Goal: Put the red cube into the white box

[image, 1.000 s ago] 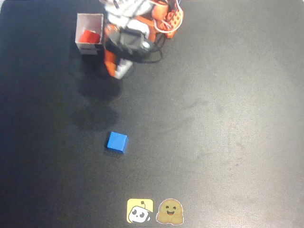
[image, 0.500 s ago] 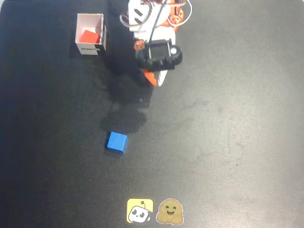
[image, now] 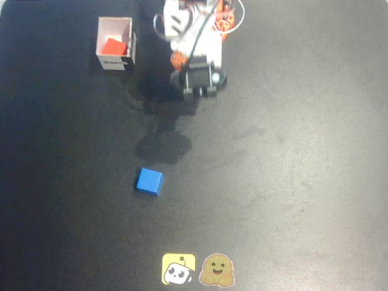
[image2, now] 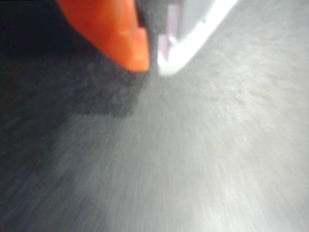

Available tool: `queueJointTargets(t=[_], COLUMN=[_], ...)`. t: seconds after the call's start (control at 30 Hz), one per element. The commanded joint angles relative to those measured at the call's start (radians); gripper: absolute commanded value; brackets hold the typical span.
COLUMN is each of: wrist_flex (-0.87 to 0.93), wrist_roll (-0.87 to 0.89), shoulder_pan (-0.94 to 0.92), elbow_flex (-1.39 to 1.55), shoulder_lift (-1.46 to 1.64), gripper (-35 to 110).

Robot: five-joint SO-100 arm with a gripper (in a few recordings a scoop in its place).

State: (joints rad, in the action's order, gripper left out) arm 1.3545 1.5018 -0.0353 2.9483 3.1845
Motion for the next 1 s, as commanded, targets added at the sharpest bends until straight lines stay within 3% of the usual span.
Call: queueJointTargets(t=[0.0,0.97], wrist_flex=[-0.018,-0.018], wrist_roll=[-0.006,-0.006], shoulder_pan=[-0.015,-0.012], elbow_flex=[0.005,0.006], shoulder_lift=[0.011,0.012], gripper=[0,0])
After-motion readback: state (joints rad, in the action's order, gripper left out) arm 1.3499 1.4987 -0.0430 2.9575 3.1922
